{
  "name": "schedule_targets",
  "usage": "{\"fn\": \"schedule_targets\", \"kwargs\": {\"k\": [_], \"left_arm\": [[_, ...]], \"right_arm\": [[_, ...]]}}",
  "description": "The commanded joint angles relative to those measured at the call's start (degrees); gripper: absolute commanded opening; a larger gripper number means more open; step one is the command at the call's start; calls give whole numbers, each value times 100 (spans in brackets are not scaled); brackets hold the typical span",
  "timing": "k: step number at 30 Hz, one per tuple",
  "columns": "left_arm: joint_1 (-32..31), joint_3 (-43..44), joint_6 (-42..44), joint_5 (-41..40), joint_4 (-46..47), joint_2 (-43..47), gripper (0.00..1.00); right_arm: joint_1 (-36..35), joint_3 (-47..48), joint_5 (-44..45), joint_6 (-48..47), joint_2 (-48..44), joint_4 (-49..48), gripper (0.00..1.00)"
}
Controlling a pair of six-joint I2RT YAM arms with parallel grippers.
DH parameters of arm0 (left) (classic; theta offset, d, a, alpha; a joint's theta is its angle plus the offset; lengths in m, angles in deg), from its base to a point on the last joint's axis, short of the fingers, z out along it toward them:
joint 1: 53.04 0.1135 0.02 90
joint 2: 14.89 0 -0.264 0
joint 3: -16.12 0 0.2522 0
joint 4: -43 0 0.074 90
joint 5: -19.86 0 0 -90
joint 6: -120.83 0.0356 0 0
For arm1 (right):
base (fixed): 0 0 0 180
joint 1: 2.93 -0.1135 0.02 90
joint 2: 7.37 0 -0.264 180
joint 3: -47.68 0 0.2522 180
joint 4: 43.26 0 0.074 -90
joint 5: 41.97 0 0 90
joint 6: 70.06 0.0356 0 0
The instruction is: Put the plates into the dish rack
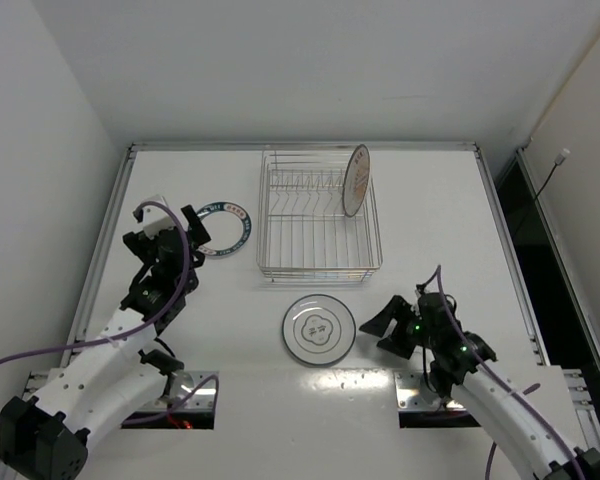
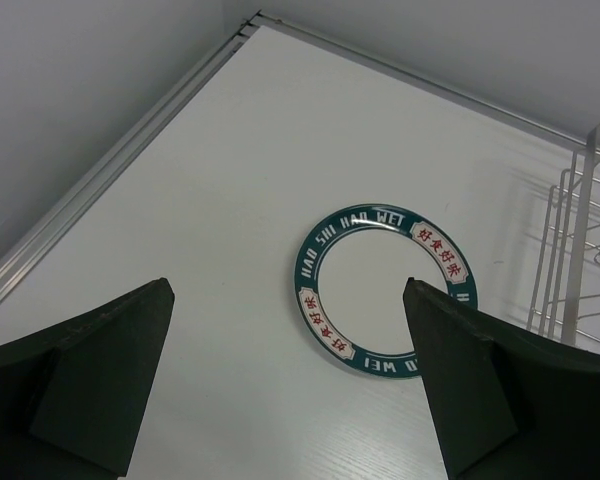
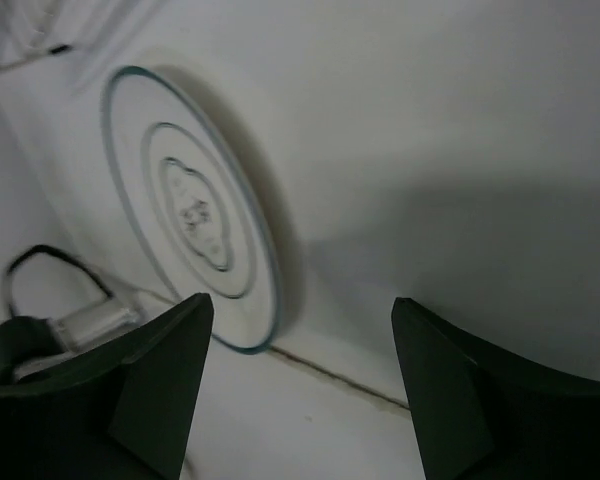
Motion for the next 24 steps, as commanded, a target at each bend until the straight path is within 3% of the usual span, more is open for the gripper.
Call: {"fn": "schedule_targets", "kwargs": {"k": [1, 4, 9, 16, 18, 23, 24], "left_arm": [[-163, 23, -80, -154, 165, -27, 100], [-163, 23, -18, -225, 165, -80, 100], [-163, 23, -18, -383, 113, -80, 100], [-163, 23, -18, -506, 113, -19, 100], [-163, 23, -18, -506, 113, -19, 100], [-163, 23, -18, -454, 113, -19, 100], [-163, 23, -18, -454, 113, -19, 100]], "right_arm": [[-105, 2, -251, 1338, -295, -798, 70], [-158, 141, -374, 1216, 416, -1063, 71], [-378, 791, -454, 838, 2593, -1310, 71], [-1457, 1827, 327, 618, 3967, -854, 72], [-1582, 1960, 503, 697, 4092, -853, 60], [-1828, 1961, 663, 829, 4206, -800, 46], [-1828, 2022, 663, 829, 4311, -800, 39]]}}
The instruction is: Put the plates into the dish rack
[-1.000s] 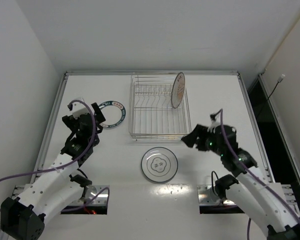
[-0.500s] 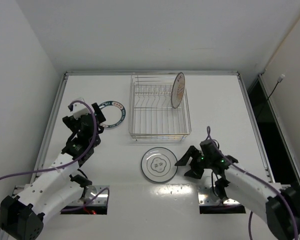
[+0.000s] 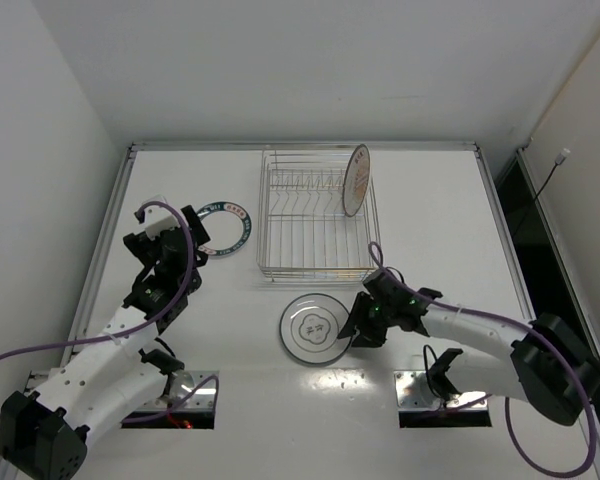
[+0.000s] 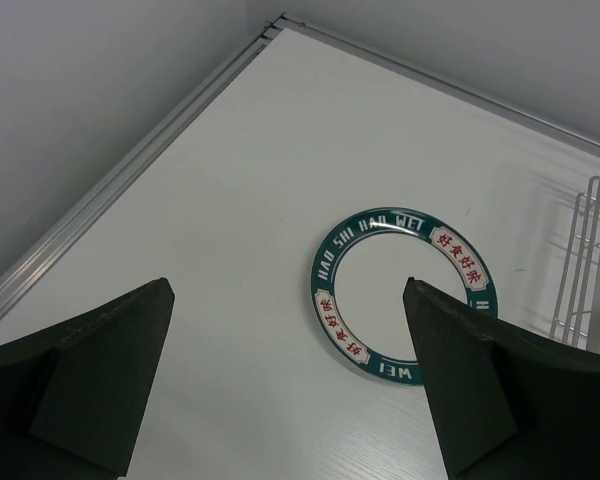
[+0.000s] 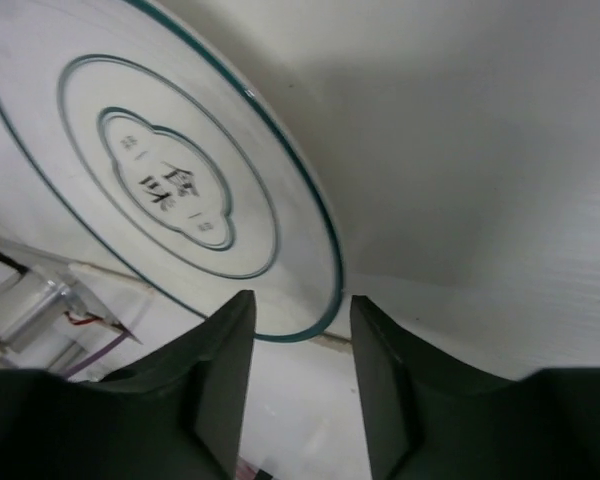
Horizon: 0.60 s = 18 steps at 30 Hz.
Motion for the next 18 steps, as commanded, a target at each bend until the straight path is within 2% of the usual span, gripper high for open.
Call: {"fn": "schedule_targets", "kwargs": {"k": [1, 5, 7, 10, 11, 12, 13, 18], "left_arm": [[-41, 23, -7, -67, 115, 82, 100], [-41, 23, -7, -67, 115, 82, 100], [-41, 23, -7, -67, 115, 135, 100], [-41, 23, -7, -67, 115, 135, 100], [-41, 23, -7, -67, 115, 135, 100], [-41, 23, -7, -67, 115, 135, 100], [-41, 23, -60, -67, 115, 135, 100], [-41, 23, -60, -119, 115, 135, 100]], "right_arm": [[-82, 295, 260, 32, 220, 63, 37], [-204, 629, 260, -197, 616, 274, 31], [-257, 700, 260, -250, 747, 335, 31], [-311, 840, 322, -355, 923, 388, 42], [-311, 919, 392, -356, 1046, 449, 42], [-371, 920, 392, -356, 1099, 502, 41], [-372, 990, 392, -356, 1161, 502, 29], [-504, 1245, 454, -461, 1495, 625, 12]]}}
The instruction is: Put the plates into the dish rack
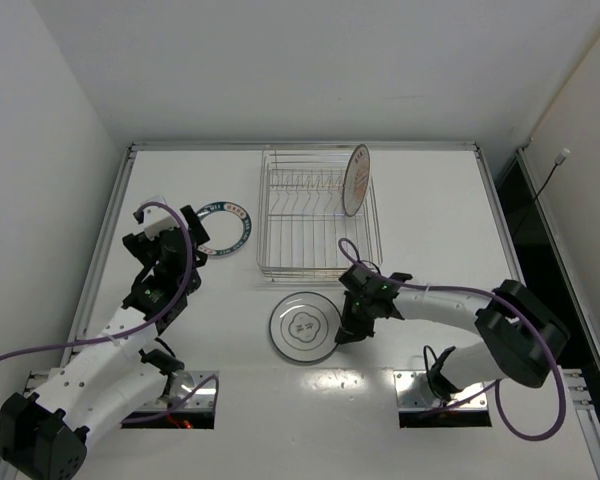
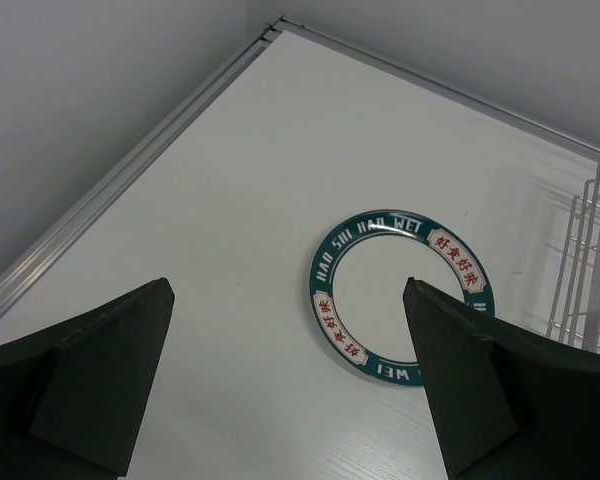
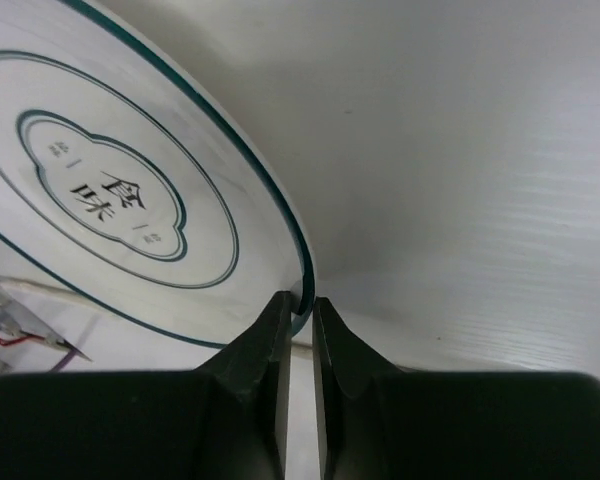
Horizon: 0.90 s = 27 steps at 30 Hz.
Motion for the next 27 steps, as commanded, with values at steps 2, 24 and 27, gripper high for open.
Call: {"fn": "schedule_targets", "kwargs": {"k": [2, 24, 27], "left_arm": [[-41, 23, -43, -115, 115, 95, 100], [-41, 23, -43, -221, 115, 95, 100], [-41, 23, -43, -221, 62, 95, 100]], "right_arm": [[-76, 328, 124, -145, 206, 72, 0], [-1806, 1214, 1852, -408, -1868, 1267, 0], [-2008, 1592, 2460, -460, -1982, 1741, 0]]}}
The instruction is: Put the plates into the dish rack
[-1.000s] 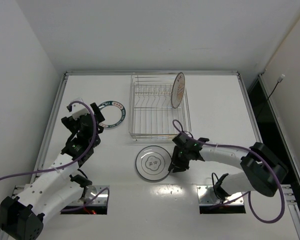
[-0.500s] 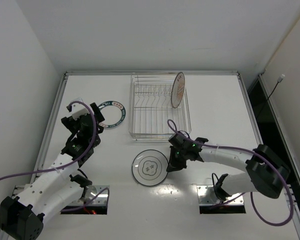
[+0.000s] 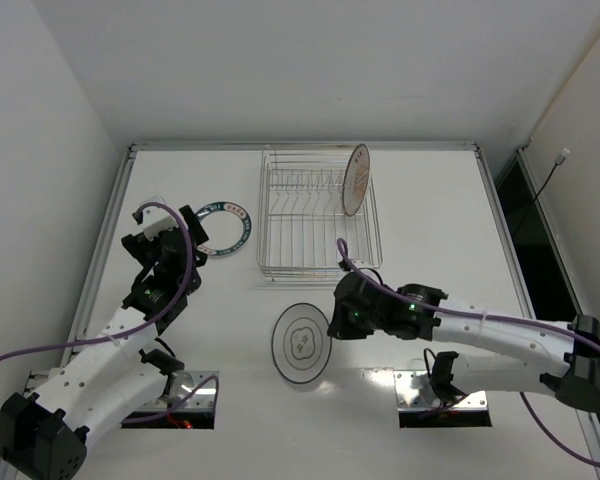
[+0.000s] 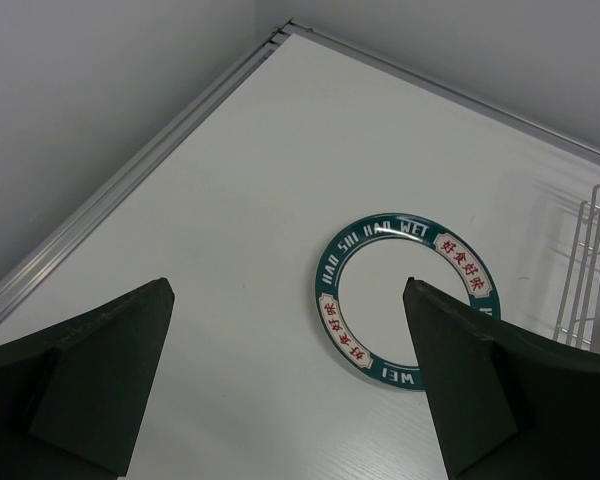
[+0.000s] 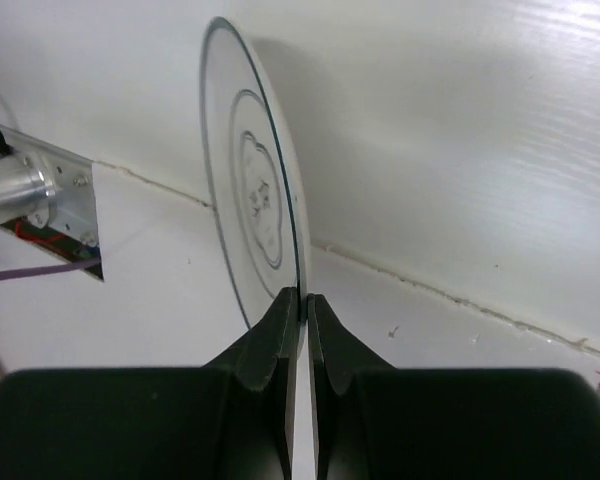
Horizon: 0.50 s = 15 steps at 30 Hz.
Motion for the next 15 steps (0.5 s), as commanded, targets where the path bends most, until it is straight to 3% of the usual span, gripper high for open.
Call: {"fn": "schedule_targets", "kwargs": {"k": [1, 10, 15], "left_arm": [[-41, 23, -40, -113, 66, 93, 100], [-41, 23, -40, -166, 66, 93, 100], [-41, 23, -40, -166, 66, 40, 100]], "right_arm": [[-156, 694, 1125, -139, -238, 690, 0], [-94, 2565, 2436, -1018, 42, 1658, 0], [-94, 3007, 2666, -1282, 244, 1791, 0]]}}
